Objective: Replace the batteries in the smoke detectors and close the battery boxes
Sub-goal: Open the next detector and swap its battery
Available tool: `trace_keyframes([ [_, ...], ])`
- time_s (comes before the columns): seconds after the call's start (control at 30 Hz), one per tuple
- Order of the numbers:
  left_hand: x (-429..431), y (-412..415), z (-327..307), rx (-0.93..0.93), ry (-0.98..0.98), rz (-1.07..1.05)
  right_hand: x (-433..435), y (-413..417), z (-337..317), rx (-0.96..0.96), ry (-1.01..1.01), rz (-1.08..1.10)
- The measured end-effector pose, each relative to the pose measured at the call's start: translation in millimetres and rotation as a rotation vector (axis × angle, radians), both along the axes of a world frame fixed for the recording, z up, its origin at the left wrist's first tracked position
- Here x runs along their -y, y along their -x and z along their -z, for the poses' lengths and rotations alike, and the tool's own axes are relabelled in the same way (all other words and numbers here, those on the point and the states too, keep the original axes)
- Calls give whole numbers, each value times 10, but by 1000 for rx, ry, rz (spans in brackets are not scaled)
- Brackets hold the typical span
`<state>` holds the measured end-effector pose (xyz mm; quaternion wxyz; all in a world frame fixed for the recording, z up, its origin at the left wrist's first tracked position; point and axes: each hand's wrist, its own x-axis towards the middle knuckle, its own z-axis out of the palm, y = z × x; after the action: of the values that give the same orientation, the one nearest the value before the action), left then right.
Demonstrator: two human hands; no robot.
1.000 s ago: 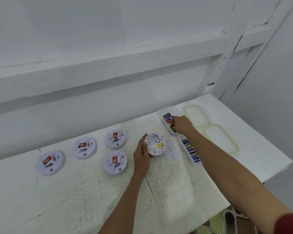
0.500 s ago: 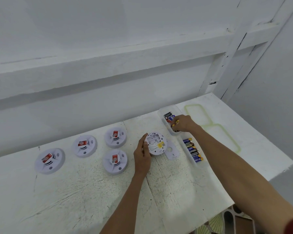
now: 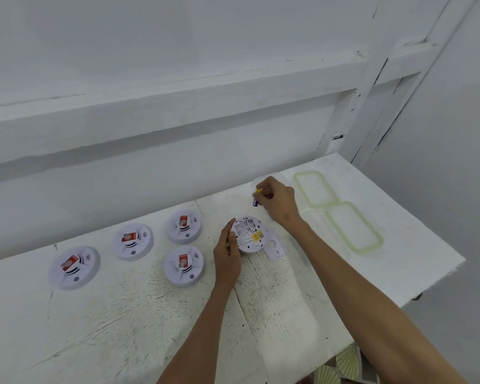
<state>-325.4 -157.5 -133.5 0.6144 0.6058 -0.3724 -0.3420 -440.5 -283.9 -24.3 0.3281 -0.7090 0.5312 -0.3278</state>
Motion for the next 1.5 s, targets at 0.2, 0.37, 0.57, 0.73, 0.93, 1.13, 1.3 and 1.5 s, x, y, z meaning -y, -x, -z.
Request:
trace_keyframes([
  [0.2,-11,-31,16,-54,-20,14,-382,-138,255,66,-77,86],
  [0.37,-11,-18,-32,-78,-16,8,-560,-216,378,85,-42,186],
  [0.57,-4,-26,-10,-62,-25,11,-674,-285,507,-88,34,267],
  [0.73,-13,-22,-13,-20,-18,18,-785,-371,654,-186,145,294],
  [0.93,-18,-30,-3,72,-14,19,-984,-363,769,-477,314,208],
  [1.13,0,-27,-3,76,-20,-9,-972,-337,780,-660,388,162],
  [1.3,-9,-3,6,31,-12,-6,-778,-281,506,-464,224,141],
  [1.5,22,-11,70,-21,-21,4,-178,-42,253,-291,143,256],
])
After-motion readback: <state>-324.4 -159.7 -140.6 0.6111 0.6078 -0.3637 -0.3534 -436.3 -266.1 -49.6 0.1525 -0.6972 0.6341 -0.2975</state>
